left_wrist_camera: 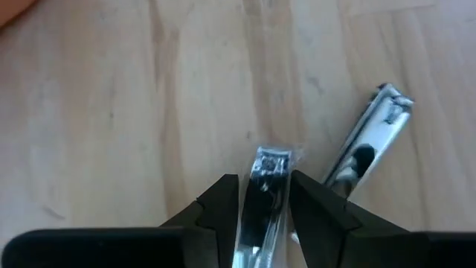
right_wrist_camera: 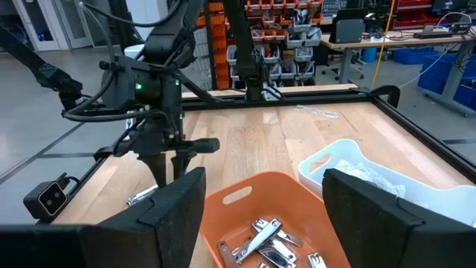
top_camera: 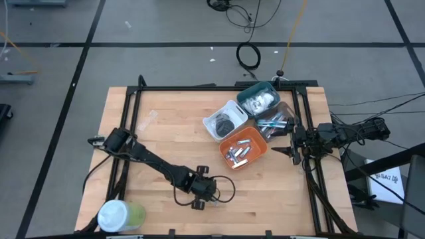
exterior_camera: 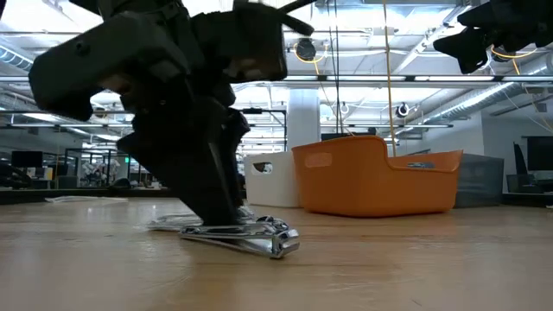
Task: Pick & Place Travel size toiletries
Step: Put the silver nail cutter into the orange bin
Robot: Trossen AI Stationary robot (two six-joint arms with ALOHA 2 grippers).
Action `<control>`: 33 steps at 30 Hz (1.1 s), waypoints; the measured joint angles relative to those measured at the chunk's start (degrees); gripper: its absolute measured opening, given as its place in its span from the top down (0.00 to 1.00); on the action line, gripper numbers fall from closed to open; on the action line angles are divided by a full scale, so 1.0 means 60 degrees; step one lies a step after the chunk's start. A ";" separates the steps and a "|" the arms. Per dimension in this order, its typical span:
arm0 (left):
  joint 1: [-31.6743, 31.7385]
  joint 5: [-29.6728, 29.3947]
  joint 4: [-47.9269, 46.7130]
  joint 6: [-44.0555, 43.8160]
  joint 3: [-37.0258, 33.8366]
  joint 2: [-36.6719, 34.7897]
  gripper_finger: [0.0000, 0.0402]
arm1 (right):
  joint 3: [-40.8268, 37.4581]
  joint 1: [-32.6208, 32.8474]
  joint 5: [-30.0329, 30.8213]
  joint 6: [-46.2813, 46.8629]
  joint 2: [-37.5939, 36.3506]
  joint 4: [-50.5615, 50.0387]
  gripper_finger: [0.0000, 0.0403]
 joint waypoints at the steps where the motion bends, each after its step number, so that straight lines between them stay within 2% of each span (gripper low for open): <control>1: 0.0028 -0.0023 -0.0009 -0.0018 0.0000 0.0054 0.71 | 0.0000 0.0001 -0.0002 0.0000 0.0000 -0.0003 0.36; 12: 0.0382 -0.0223 0.0204 -0.0529 0.0047 0.0420 0.71 | 0.0000 0.0003 -0.0003 0.0018 0.0000 0.0048 0.36; 14: 0.0419 -0.0220 0.0220 -0.0606 0.0038 0.0422 0.75 | 0.0000 0.0003 -0.0006 0.0047 0.0000 0.0044 0.36; 19: 0.0568 -0.0092 0.0401 -0.0646 0.0033 0.0431 0.92 | 0.0000 0.0003 -0.0007 0.0058 0.0000 0.0039 0.36; 23: 0.0612 -0.0120 0.0588 -0.0565 0.0016 0.0347 0.92 | 0.0000 0.0003 -0.0007 0.0059 0.0000 0.0041 0.36; 33: 0.0798 -0.1021 0.0672 0.1530 0.0309 -0.0518 0.91 | 0.0000 0.0003 -0.0007 0.0066 0.0004 0.0055 0.36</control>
